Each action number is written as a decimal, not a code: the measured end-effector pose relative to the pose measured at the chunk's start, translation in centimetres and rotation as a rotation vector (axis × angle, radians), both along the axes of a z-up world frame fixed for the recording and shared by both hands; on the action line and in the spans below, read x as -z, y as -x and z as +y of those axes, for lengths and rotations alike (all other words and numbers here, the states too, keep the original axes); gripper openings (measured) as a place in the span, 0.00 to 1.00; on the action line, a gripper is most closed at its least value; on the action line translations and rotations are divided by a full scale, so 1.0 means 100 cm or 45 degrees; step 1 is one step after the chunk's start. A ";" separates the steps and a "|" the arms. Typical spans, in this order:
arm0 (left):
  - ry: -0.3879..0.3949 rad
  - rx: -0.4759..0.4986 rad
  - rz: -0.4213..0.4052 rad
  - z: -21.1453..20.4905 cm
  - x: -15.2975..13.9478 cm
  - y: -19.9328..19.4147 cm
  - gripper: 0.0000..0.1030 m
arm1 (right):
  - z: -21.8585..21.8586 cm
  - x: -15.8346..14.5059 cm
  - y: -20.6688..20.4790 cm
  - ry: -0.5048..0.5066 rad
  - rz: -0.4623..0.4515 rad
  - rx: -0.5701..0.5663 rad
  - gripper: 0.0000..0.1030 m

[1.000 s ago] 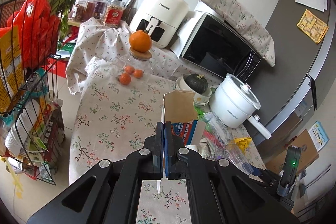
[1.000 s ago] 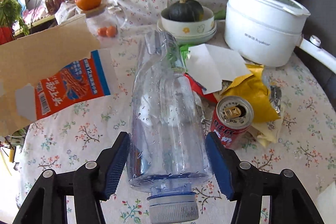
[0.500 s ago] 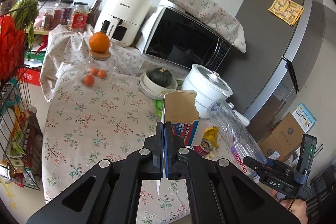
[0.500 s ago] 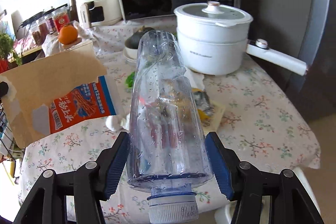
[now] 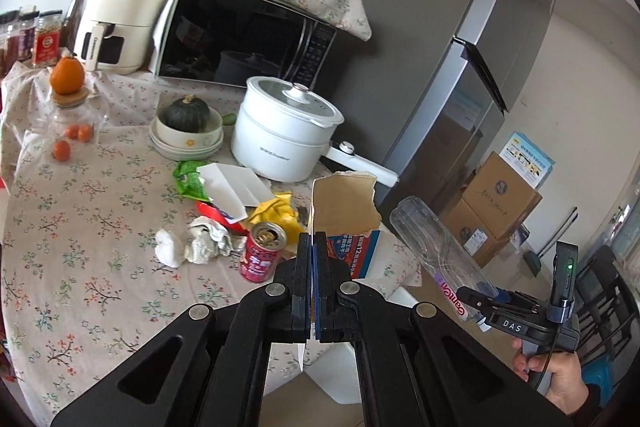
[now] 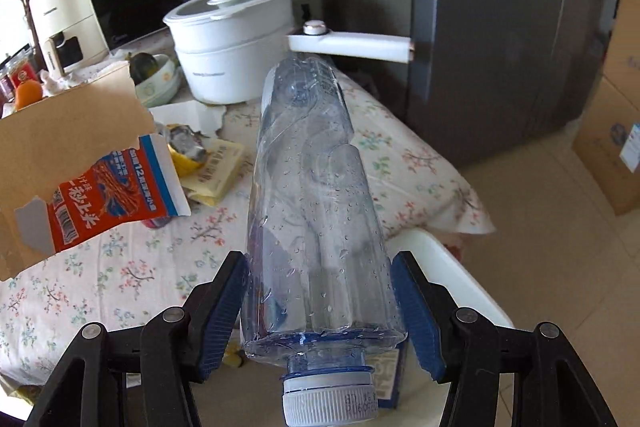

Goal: Collect trash
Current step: 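Carry bottle and carton over the white bin and release both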

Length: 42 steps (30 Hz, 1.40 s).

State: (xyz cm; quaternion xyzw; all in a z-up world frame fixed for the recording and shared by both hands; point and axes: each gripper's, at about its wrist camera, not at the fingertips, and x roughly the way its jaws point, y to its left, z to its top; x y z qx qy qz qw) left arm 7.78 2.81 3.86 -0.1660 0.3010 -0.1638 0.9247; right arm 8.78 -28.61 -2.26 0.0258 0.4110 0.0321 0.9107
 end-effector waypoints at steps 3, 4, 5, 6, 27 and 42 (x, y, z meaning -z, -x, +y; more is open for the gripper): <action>-0.024 0.087 0.015 -0.034 0.005 0.000 0.00 | -0.019 0.009 0.008 0.004 0.031 0.037 0.63; -0.036 0.113 0.021 -0.046 0.008 0.000 0.00 | -0.024 0.011 0.010 0.008 0.040 0.047 0.63; -0.048 0.141 0.027 -0.057 0.011 0.000 0.00 | -0.029 0.014 0.013 0.011 0.048 0.056 0.63; -0.062 0.167 0.032 -0.069 0.015 0.000 0.00 | -0.034 0.016 0.015 0.014 0.056 0.065 0.63; -0.311 0.436 0.150 -0.204 0.109 -0.024 0.01 | -0.099 0.057 0.042 0.027 0.215 0.198 0.63; -0.344 0.233 0.259 -0.160 0.101 -0.039 0.72 | -0.085 0.066 0.039 0.068 0.267 0.125 0.61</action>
